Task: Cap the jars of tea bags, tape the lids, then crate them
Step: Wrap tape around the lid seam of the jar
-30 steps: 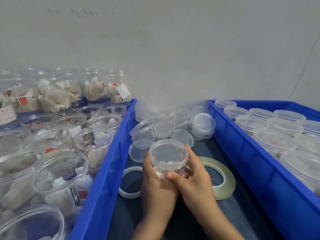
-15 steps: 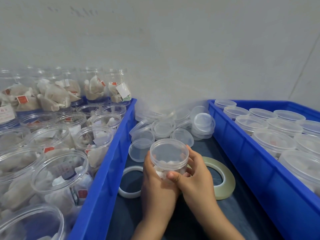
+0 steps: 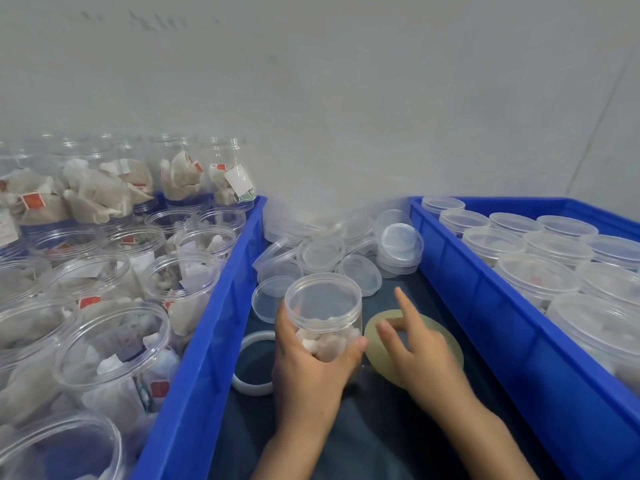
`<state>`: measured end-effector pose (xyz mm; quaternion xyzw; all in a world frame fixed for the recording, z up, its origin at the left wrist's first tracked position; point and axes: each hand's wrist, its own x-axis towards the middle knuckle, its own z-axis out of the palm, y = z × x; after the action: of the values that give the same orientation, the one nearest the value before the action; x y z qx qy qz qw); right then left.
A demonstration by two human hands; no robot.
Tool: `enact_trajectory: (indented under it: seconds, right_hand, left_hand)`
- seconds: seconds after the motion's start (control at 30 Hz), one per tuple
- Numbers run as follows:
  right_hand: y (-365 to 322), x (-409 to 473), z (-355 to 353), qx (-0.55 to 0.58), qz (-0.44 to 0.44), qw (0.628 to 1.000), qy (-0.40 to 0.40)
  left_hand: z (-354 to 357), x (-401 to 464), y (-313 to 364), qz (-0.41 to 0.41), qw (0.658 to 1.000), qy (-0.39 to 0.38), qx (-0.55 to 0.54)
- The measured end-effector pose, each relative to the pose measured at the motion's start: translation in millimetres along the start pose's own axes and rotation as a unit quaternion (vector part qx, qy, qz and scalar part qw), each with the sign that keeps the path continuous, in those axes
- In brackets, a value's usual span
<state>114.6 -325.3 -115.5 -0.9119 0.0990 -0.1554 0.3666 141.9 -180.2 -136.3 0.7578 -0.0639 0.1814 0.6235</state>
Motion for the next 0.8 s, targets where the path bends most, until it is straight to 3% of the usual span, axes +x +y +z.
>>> enact_trajectory:
  seconds: [0.1, 0.17, 0.33, 0.5, 0.67, 0.8]
  right_hand:
    - [13, -1, -4, -0.258, 0.034, 0.961, -0.092]
    - [14, -1, -3, -0.292, 0.02, 0.951, -0.104]
    - [9, 1, -1, -0.217, 0.032, 0.976, 0.009]
    - [1, -1, -2, -0.128, 0.041, 0.986, 0.096]
    - [3, 0, -19, 0.034, 0.103, 0.961, 0.253]
    - [1, -2, -22, 0.107, 0.088, 0.947, 0.29]
  left_hand:
    - [0, 0, 1, -0.005, 1.0, 0.008, -0.003]
    - [0, 0, 1, -0.001, 1.0, 0.006, -0.004]
    - [2, 1, -3, 0.002, 1.0, -0.001, -0.028]
    - [2, 6, 1, -0.02, 0.993, 0.042, -0.107]
    - [-2, 11, 1, -0.025, 0.986, 0.099, -0.133]
    - [1, 6, -4, -0.008, 0.995, 0.056, -0.087]
